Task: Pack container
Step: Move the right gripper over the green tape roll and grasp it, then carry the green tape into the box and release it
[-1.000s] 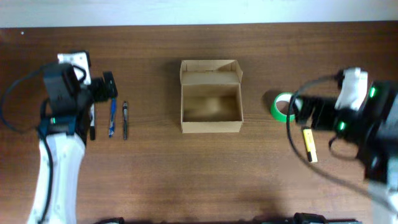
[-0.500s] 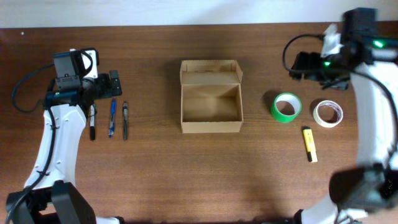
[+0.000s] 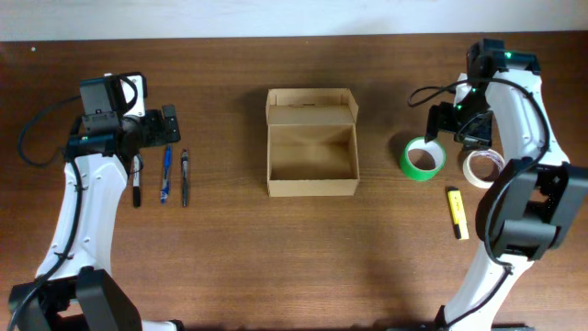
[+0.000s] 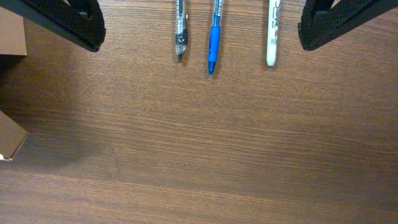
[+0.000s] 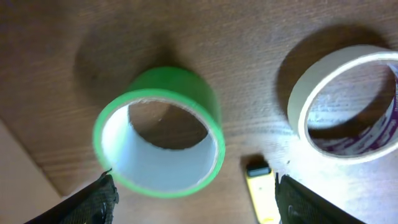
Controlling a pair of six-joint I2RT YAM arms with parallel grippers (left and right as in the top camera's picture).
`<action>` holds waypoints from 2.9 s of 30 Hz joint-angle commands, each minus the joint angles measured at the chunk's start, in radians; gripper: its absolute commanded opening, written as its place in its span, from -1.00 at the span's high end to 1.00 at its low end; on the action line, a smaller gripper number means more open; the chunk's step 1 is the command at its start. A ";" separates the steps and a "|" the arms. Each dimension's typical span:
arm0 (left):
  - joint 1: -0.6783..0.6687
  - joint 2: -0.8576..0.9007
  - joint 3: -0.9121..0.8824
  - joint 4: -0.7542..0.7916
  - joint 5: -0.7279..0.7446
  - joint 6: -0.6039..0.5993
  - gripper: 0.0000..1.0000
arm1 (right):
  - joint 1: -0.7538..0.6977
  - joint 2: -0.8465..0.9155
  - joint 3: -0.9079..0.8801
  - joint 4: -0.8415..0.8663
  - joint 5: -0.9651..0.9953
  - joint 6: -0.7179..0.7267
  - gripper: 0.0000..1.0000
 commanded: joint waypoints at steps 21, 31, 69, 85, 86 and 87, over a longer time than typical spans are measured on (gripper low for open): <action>0.004 0.003 0.014 -0.001 0.011 0.016 -0.99 | -0.019 0.022 -0.293 0.225 -0.031 0.003 0.92; 0.004 0.003 0.014 -0.001 0.010 0.016 -0.99 | 0.097 -0.172 0.231 -0.080 -0.057 -0.044 0.92; 0.004 0.003 0.013 -0.001 0.010 0.016 -0.99 | 0.669 0.321 0.444 -0.014 -0.029 -0.411 0.92; 0.004 0.003 0.013 -0.001 0.011 0.016 -0.99 | 0.670 0.288 0.427 -0.043 -0.030 -0.392 0.41; 0.004 0.003 0.014 -0.001 0.010 0.016 -0.99 | 0.670 0.277 0.447 -0.059 -0.030 -0.392 0.36; 0.004 0.003 0.013 -0.001 0.011 0.016 -0.99 | 0.671 0.260 0.475 -0.080 -0.027 -0.390 0.33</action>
